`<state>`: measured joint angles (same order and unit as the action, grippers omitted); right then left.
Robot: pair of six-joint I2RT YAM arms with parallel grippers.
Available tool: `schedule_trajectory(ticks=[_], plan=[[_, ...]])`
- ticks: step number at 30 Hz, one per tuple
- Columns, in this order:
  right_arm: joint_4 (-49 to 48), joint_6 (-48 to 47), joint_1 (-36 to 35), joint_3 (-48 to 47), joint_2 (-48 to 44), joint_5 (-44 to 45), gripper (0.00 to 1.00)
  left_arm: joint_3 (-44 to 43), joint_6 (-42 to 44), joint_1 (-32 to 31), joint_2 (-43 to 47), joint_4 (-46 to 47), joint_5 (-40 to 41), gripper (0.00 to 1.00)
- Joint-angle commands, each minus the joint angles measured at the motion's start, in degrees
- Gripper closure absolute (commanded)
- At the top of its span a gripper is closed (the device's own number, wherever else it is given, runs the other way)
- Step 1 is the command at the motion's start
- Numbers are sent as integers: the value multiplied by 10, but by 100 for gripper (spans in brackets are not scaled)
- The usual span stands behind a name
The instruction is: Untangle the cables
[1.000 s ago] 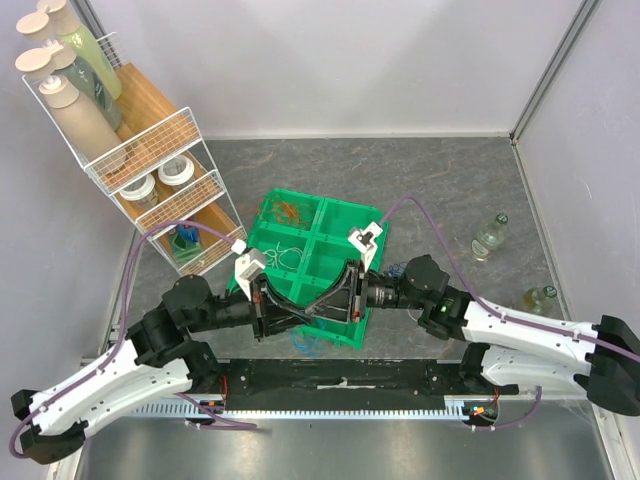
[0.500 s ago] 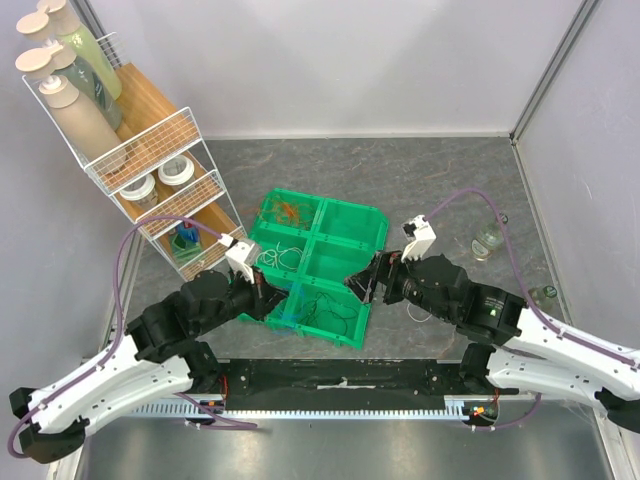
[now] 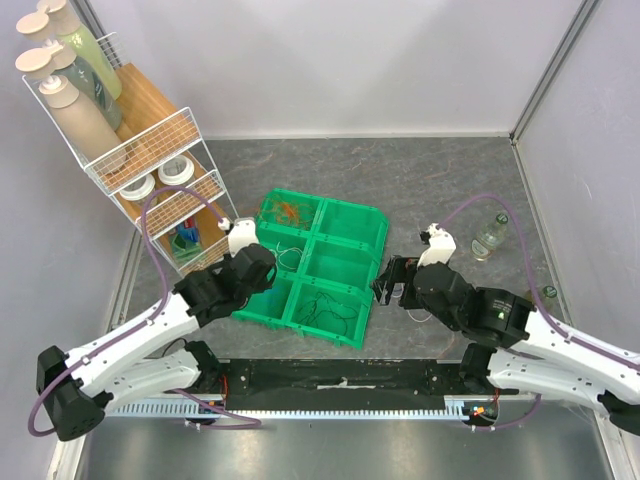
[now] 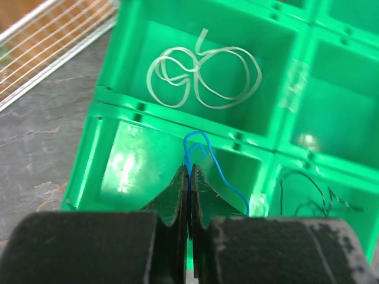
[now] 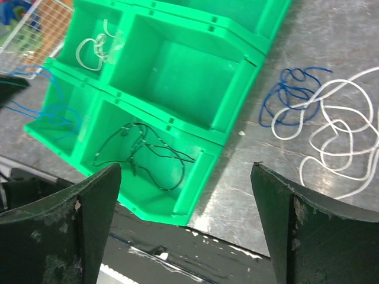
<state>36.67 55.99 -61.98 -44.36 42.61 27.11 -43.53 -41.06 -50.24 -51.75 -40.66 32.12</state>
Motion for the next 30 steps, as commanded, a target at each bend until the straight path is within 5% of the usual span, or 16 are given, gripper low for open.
schedule_trajectory(ticks=[1, 9, 11, 15, 17, 30], plan=[[56, 29, 0, -26, 11, 48, 2, 5, -91, 44, -13, -1, 79, 98], [175, 127, -1, -42, 76, 138, 2, 41, -187, 51, 0, -65, 36, 98], [185, 140, 1, -37, 99, 159, 3, 59, -179, 50, 22, -46, 21, 85], [182, 156, 43, -20, 129, 156, 11, 42, -158, 51, 50, -53, -12, 36], [141, 131, 85, 11, 128, 131, 14, 28, -143, 50, 63, -57, -27, 27], [-71, -37, 334, 114, 159, -34, 28, 12, -3, 50, 183, 77, -379, 23]])
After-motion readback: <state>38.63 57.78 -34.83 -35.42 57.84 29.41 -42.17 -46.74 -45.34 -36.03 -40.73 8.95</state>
